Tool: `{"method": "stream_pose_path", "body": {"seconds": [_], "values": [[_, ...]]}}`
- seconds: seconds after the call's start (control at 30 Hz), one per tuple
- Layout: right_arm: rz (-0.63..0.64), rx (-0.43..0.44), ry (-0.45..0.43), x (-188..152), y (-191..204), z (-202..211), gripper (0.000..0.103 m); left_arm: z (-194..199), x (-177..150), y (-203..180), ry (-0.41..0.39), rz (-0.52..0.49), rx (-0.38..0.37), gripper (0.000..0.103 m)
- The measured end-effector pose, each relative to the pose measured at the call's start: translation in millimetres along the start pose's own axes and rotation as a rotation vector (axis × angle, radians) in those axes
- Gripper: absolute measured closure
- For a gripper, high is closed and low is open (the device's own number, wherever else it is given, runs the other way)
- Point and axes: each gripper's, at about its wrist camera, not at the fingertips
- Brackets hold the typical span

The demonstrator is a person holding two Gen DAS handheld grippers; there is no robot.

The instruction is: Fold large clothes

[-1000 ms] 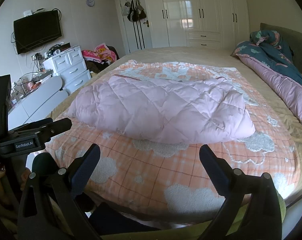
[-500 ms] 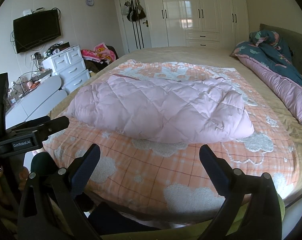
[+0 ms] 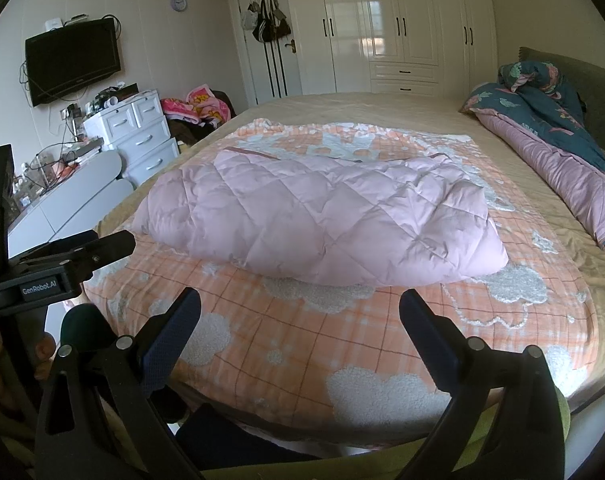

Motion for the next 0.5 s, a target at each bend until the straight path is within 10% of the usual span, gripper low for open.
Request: {"method": "stream_pose_path", "body": {"seconds": [0.5], "values": [[-0.003, -0.002, 0.003, -3.5, -2.3, -0.6, 0.004, 0.5, 0.3, 0.3, -0.001, -0.004, 0.006, 0.009]]}}
Point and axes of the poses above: each gripper's, at about its wrist camera, not at the fingertips, and z roughly against the way its jaws point, y to its left, x to its top, and after that the axes turned 2 degrees about y, right-handed
